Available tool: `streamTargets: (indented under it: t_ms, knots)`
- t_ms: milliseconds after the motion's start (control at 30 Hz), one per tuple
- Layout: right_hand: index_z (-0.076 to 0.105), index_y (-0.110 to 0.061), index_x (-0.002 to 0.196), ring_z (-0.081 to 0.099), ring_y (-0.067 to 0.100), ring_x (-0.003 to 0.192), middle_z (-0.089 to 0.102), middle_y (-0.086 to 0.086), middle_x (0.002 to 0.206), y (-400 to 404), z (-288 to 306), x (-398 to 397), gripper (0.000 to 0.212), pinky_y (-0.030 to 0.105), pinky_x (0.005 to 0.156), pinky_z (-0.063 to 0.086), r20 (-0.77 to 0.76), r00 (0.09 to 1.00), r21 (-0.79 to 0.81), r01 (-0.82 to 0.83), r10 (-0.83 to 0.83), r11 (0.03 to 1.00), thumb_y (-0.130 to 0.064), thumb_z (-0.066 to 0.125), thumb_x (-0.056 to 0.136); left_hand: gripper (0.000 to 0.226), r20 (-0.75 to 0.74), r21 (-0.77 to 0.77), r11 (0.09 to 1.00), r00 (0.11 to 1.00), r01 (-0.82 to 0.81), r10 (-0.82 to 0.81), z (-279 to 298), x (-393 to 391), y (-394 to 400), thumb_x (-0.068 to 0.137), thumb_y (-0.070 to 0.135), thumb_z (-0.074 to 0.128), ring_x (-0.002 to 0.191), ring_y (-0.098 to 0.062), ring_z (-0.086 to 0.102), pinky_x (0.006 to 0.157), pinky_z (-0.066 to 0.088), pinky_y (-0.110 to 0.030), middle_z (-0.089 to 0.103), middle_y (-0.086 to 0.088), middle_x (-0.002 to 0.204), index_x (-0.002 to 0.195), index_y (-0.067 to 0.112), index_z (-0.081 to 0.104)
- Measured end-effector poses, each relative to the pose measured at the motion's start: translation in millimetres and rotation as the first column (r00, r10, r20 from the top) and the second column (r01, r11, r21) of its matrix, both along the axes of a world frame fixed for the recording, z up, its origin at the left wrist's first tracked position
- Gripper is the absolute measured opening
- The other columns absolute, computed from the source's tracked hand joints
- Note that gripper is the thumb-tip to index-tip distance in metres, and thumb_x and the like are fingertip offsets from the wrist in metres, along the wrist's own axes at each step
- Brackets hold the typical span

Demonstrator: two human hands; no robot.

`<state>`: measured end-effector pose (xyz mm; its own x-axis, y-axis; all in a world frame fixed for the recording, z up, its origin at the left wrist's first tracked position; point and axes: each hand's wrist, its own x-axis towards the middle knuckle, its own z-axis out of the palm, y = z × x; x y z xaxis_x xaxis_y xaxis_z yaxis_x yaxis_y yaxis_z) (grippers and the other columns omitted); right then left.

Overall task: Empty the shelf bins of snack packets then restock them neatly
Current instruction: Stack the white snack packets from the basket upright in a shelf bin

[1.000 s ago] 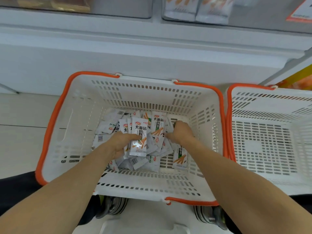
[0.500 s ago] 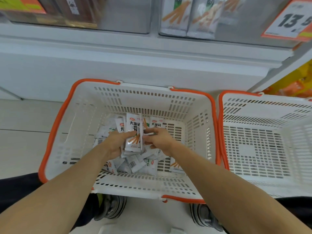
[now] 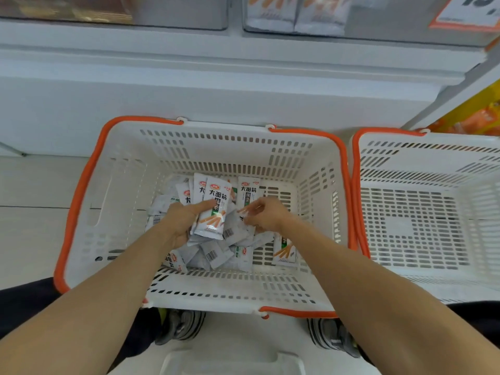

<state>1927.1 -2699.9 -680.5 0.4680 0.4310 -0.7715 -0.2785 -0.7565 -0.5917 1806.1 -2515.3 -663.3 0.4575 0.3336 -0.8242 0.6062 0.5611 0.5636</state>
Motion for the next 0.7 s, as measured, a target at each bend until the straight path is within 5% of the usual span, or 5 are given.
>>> streamTargets:
  t_ms: [100,200,367,500,700]
  knots:
    - [0.058,-0.011,0.128,0.061,0.024,0.115,0.064,0.006,0.126,-8,-24,-4,0.049,0.029,0.09,0.047,0.294,0.951,-0.185,-0.039,0.093,0.982,-0.027,0.078,0.087,0.026,-0.015,0.101,0.994,0.999,-0.035,0.037,-8,-2,4,0.079,0.013,0.083,0.086,-0.027,0.075,0.067,0.063,-0.043,0.077,-0.014,0.099,0.102,0.005,0.073]
    - [0.052,-0.007,0.135,0.06,0.026,0.116,0.062,0.007,0.129,-3,-40,-12,0.064,0.03,0.087,0.046,0.257,0.966,-0.142,0.071,-0.033,0.987,-0.038,0.078,0.086,0.022,-0.035,0.171,0.985,0.999,-0.016,0.023,-14,-3,5,0.08,0.014,0.083,0.091,-0.028,0.075,0.082,0.06,-0.048,0.077,-0.012,0.1,0.1,0.008,0.074]
    - [0.062,-0.016,0.095,0.063,0.017,0.085,0.068,0.001,0.096,11,-49,-10,0.023,0.025,0.068,0.041,0.297,0.954,-0.131,0.094,-0.051,0.987,-0.031,0.077,0.087,0.021,-0.035,0.181,0.983,0.999,-0.005,0.011,-17,-6,1,0.081,0.011,0.082,0.087,-0.026,0.075,0.079,0.061,-0.044,0.077,-0.012,0.099,0.1,0.008,0.074]
    - [0.06,-0.016,0.079,0.052,0.006,0.059,0.059,-0.004,0.073,16,-47,-2,0.022,0.02,0.045,0.034,0.217,0.976,-0.221,0.06,-0.011,0.973,-0.027,0.077,0.086,0.024,-0.044,0.174,0.985,0.999,0.004,0.004,-18,-9,2,0.079,0.013,0.083,0.09,-0.026,0.075,0.083,0.06,-0.047,0.078,-0.01,0.098,0.101,0.01,0.074]
    - [0.049,-0.007,0.075,0.055,0.019,0.068,0.056,0.005,0.078,3,-13,20,0.025,0.024,0.043,0.034,0.322,0.941,-0.396,0.029,0.109,0.918,-0.011,0.058,0.098,0.016,-0.023,0.189,0.982,1.0,-0.006,0.01,-3,-3,-2,0.082,0.014,0.081,0.084,-0.023,0.074,0.078,0.059,-0.038,0.076,-0.01,0.095,0.095,0.01,0.073]
